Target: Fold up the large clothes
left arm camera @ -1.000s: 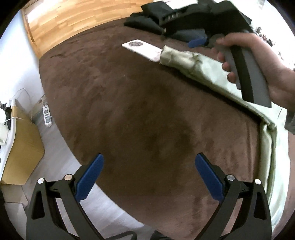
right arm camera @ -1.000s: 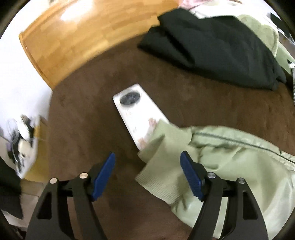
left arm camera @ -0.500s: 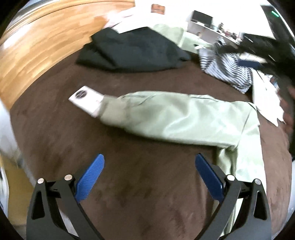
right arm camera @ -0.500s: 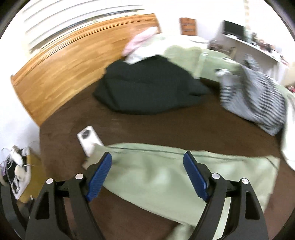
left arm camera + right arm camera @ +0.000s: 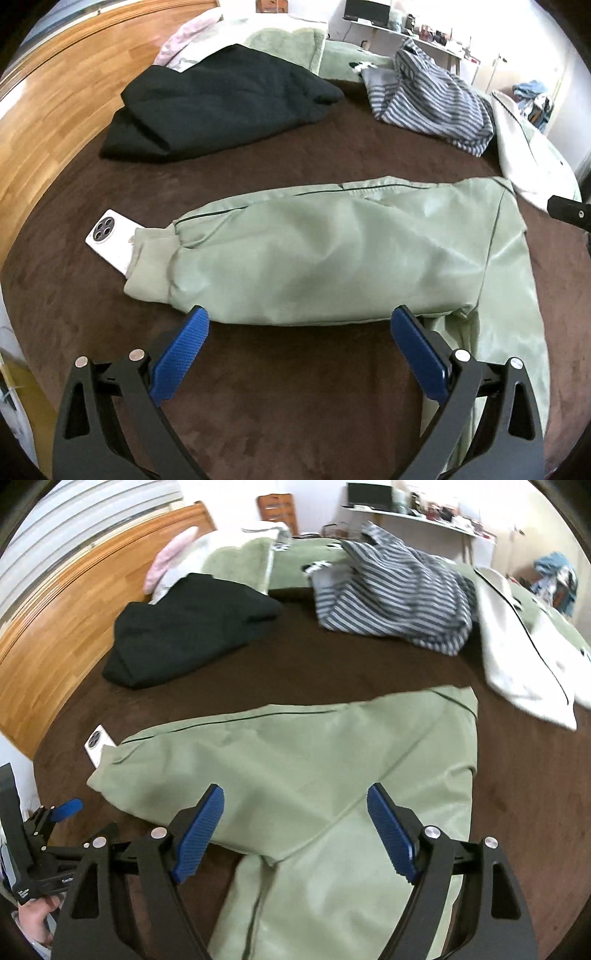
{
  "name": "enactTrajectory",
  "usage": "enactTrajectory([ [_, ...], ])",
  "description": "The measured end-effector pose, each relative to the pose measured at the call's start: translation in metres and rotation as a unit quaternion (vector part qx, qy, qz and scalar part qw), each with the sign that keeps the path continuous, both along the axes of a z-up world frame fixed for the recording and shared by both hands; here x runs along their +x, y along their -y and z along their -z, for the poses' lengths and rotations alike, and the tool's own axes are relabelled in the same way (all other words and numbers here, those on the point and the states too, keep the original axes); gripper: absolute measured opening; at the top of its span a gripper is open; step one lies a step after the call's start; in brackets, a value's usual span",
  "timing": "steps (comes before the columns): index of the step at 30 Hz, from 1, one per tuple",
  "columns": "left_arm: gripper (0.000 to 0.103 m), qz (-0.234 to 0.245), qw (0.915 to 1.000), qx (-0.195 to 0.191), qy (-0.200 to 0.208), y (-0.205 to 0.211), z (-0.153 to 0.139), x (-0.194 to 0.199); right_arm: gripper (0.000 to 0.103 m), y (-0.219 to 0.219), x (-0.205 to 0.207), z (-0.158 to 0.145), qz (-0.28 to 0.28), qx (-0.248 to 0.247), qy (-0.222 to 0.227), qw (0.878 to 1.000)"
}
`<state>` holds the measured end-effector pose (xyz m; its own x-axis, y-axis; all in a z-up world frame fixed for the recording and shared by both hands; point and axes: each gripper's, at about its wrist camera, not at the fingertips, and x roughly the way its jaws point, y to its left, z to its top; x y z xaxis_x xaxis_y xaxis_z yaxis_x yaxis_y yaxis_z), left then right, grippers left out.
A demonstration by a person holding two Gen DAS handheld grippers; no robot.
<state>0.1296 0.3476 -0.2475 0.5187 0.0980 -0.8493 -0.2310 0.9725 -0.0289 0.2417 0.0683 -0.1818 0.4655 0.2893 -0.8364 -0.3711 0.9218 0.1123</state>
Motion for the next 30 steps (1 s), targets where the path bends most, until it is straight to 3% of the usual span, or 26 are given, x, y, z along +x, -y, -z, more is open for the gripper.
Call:
enactTrajectory([
  [3,0.097,-0.009,0.9998,0.015,0.006,-0.006,0.001,0.009,0.079,0.015,0.016,0.010,0.007,0.009,-0.003,1.000],
  [7,0.097,-0.047,0.9988,-0.002,0.013,-0.044,0.003,0.028,0.079,0.026,0.052,0.022,-0.003,0.016,-0.006,1.000],
  [10,0.097,-0.067,0.9977,0.013,0.002,-0.077,0.012,0.046,0.079,0.029,0.087,0.036,-0.031,0.007,0.000,0.999],
  [16,0.097,-0.098,0.9947,-0.007,-0.030,-0.132,0.039,0.067,0.079,0.031,0.161,0.087,-0.091,-0.025,-0.012,0.995],
  [21,0.096,-0.102,0.9934,-0.010,-0.052,-0.143,0.063,0.076,0.079,0.036,0.200,0.116,-0.108,-0.015,-0.016,0.994],
  [24,0.091,-0.106,0.9915,0.008,-0.074,-0.142,0.078,0.079,0.079,0.039,0.213,0.129,-0.110,-0.005,-0.025,0.994],
  [30,0.094,-0.142,0.9881,0.026,-0.054,-0.141,0.080,0.066,0.079,0.041,0.216,0.135,-0.147,0.000,-0.035,0.989],
])
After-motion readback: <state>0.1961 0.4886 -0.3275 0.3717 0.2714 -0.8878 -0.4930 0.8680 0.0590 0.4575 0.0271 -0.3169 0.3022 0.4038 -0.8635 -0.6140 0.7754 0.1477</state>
